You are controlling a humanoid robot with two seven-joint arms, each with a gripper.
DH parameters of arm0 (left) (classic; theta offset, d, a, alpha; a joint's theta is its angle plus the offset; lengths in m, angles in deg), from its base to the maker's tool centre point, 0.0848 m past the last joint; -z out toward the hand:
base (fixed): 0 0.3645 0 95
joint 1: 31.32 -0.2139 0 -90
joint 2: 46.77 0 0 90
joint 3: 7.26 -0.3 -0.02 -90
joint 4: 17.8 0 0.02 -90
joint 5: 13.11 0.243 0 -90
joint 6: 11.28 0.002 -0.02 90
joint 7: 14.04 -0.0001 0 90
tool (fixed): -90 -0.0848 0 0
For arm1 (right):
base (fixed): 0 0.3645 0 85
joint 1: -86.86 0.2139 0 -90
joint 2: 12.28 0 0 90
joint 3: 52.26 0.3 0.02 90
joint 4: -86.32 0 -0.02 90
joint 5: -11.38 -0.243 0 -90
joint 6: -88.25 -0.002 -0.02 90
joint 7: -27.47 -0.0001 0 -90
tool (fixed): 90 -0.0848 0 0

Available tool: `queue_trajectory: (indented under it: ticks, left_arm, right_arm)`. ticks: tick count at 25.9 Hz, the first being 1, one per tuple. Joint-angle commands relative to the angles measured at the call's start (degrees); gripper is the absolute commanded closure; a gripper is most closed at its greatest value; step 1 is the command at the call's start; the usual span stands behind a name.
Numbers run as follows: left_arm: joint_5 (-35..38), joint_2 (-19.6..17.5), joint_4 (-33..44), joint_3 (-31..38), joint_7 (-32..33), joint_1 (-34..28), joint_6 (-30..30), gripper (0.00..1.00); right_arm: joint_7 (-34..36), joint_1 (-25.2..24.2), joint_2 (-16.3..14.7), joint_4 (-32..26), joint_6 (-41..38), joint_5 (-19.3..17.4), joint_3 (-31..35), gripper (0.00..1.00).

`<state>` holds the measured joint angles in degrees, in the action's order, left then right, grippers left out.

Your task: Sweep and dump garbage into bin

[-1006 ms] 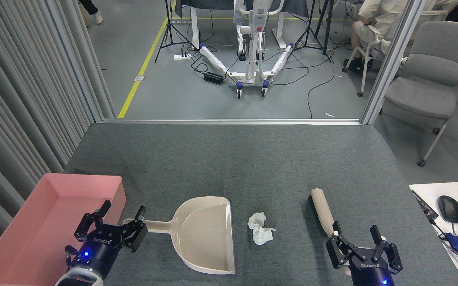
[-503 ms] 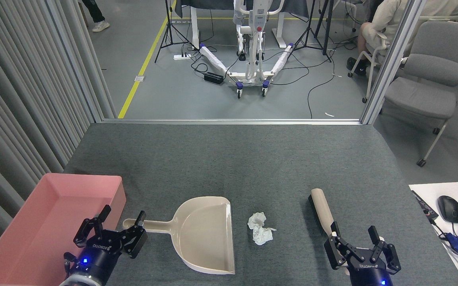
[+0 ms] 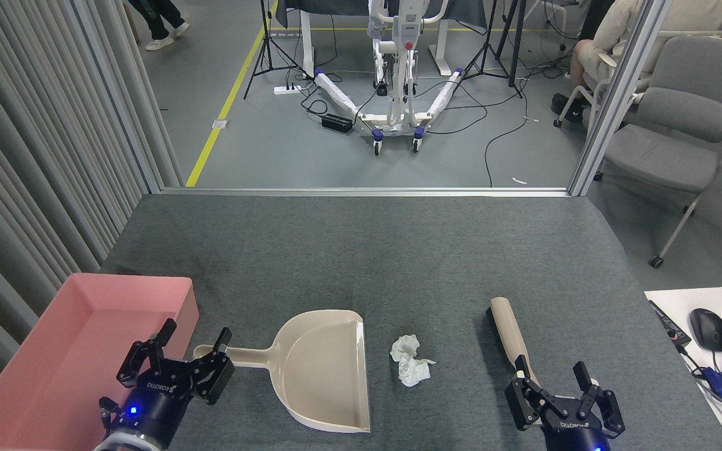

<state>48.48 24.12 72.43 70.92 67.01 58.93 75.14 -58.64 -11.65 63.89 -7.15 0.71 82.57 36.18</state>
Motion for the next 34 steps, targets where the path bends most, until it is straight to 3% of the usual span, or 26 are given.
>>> queue_trajectory:
  ticks: [1, 3, 9, 15, 23, 30, 34]
  left_arm:
    - [-11.76, 0.13, 3.81, -0.30, 0.16, -2.01, -0.64, 0.01]
    - [-19.05, 0.39, 6.10, -0.22, 0.69, -3.59, -0.64, 0.01]
    - [-31.53, 0.39, 6.89, -0.74, 0.95, -3.86, -1.08, 0.01]
    - [-46.13, 0.39, 6.36, -4.26, 0.95, -3.59, -7.58, 0.01]
    - [-48.24, 2.15, 1.00, -7.60, 0.95, -2.01, -12.33, 0.01]
    - [-59.93, 1.97, -0.14, -7.77, 0.95, -1.75, -13.03, 0.01]
    - [-60.28, 1.88, -1.02, -7.95, 0.95, -2.28, -13.47, 0.01]
  right_arm:
    - [0.15, -1.33, 0.47, -0.22, -0.27, 0.44, -0.03, 0.02]
    - [0.42, -2.21, 0.47, -0.22, -0.18, 1.23, -0.03, 0.02]
    - [0.59, -3.53, 0.73, -0.04, -0.09, 1.93, -0.03, 0.02]
    - [0.77, -3.35, 0.91, 2.24, -0.01, 2.29, 0.06, 0.02]
    - [1.65, -2.65, 1.96, 6.11, -0.09, 2.29, -0.47, 0.02]
    - [1.73, -1.77, 2.05, 7.08, -0.01, 2.29, -1.35, 0.02]
    - [1.73, -1.59, 2.05, 7.87, 0.08, 2.29, -1.35, 0.02]
